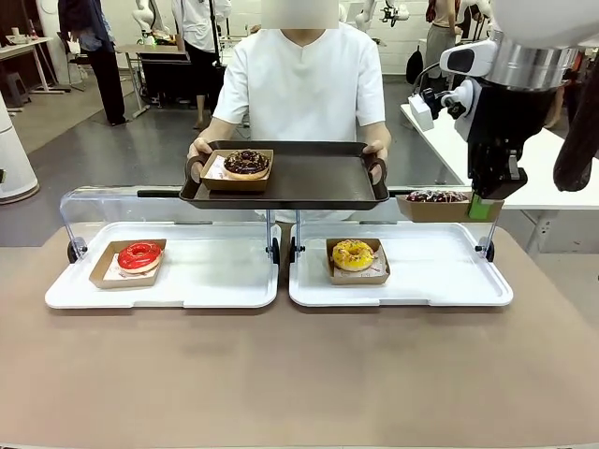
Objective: Provide the desired donut to the person.
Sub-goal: Place the picked Paper togo box onto the Handle tray extended by the person.
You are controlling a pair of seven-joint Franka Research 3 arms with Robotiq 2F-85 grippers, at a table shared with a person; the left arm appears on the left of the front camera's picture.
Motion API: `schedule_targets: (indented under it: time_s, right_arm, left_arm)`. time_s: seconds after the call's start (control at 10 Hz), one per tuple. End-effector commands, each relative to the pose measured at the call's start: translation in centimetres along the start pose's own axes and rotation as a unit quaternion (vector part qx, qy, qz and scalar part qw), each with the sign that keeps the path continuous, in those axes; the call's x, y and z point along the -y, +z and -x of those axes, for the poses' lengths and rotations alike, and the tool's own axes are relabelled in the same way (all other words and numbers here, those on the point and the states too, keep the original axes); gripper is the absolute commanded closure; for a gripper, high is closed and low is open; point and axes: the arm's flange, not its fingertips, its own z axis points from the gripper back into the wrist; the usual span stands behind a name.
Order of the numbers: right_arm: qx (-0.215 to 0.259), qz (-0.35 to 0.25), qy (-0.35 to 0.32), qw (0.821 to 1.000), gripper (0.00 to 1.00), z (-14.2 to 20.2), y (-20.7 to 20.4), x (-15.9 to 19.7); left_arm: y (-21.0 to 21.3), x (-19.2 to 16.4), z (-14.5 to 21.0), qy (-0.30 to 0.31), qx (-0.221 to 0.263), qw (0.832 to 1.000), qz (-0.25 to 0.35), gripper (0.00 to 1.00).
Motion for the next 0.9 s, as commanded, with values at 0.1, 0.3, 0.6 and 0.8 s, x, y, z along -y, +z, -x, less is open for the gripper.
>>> schedule_targets:
  time_s: [0.1, 0.3, 0.6, 0.8]
  right_arm:
    - [-0.002, 0.001, -0.001, 1.000, 1.00, 0.1, -0.3, -0.4]
    - [-0.002, 0.001, -0.001, 1.000, 1.00, 0.1, -0.3, -0.4]
    - [-0.002, 0.001, -0.001, 1.000, 1.00, 0.1, -0.3, -0.4]
    - [-0.015, 0.025, 0.001, 1.000, 0.99, -1.6, 2.8, -0.3]
  left_arm:
    - [0.3, 0.0, 0.0, -0.002, 0.005, 1.000, 0.001, 0.00]
    - [0.3, 0.0, 0.0, -0.002, 0.005, 1.000, 0.001, 0.00]
    - [0.3, 0.0, 0.0, -0.002, 0.005, 1.000, 0.001, 0.00]
    - [0.3, 0.0, 0.0, -0.002, 0.005, 1.000, 0.001, 0.00]
